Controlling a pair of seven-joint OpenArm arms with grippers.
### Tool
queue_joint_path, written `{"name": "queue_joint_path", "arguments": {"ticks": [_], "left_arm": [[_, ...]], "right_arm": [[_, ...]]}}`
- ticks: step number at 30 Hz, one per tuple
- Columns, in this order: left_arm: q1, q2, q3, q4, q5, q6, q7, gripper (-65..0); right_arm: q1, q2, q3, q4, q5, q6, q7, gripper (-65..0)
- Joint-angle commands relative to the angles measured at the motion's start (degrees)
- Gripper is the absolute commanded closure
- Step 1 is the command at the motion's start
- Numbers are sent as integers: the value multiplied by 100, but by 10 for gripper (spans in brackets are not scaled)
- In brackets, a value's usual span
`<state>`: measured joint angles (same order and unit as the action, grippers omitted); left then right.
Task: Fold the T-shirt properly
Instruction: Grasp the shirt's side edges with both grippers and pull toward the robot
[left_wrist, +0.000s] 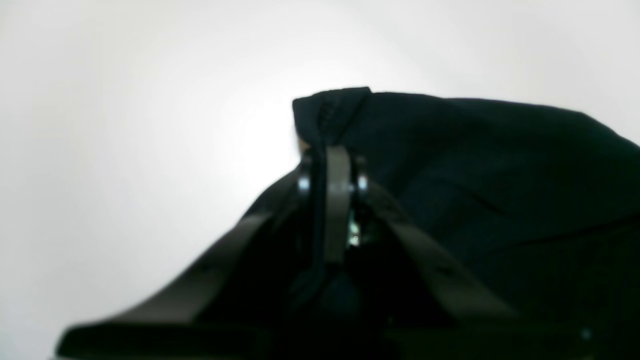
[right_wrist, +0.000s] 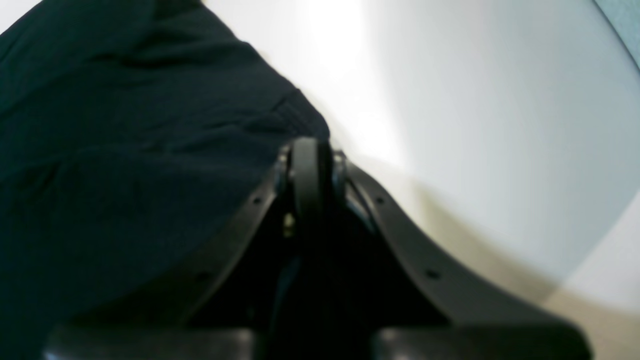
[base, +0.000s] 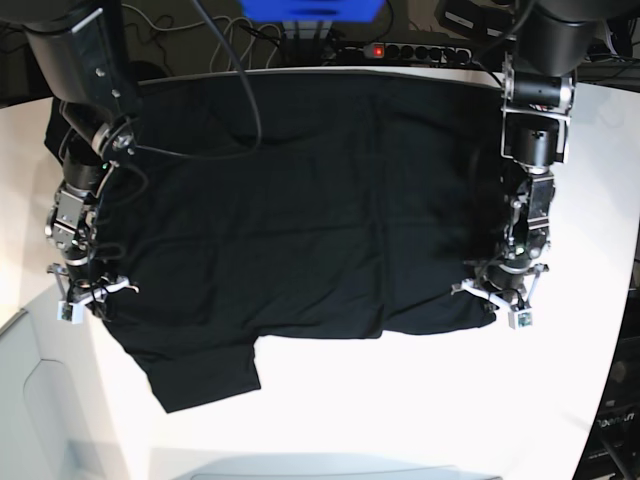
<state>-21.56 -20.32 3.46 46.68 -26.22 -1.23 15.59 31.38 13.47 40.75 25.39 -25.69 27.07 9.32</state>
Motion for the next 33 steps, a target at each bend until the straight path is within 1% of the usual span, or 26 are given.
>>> {"name": "queue_joint_path", "arguments": {"ticks": [1,5,7,10,14,15,18,19,23,28,30,33], "left_arm": [[-55,-83,-26,154,24,84,159,0],[235,-109,-43,998,33,137,159,0],[420,-109,-184,1412,42,145,159,0],[596,-91,-474,1728,50,145,168,0],[789,-91,-553,1983,50,145,168,0],[824,-91,-553,2036,50,145,168,0],[965,-91,-553,2308,50,145,168,0],[1009,-91,-553,2414,50,145,168,0],[1185,-100,-562,2818,50,145,168,0],[1519,-83,-1054,3249,24,137,168,0],[1642,-83,-1151,3425,24,128,168,0],[1862,-83,-1265,3680,24,119,168,0]], "right_arm": [[-21,-16,-9,-46,-204,-21,-515,0],[-12,-16,26,-11,-187,-12,-488,0],[-3,-16,26,-2,-187,-12,-479,0],[-118,-60,35,507,-169,5,-479,0],[-540,-411,35,1580,-169,14,-488,0],[-619,-499,35,1800,-160,67,-488,0],[-803,-736,35,2433,-160,515,-506,0],[-865,-824,35,2626,-169,612,-515,0],[-1067,-1027,35,3303,-152,656,-515,0],[-1305,-1062,26,3831,262,664,-532,0],[-1454,-1035,-1,4033,517,664,-541,0],[-1700,-1027,-1,4340,745,664,-541,0]]}}
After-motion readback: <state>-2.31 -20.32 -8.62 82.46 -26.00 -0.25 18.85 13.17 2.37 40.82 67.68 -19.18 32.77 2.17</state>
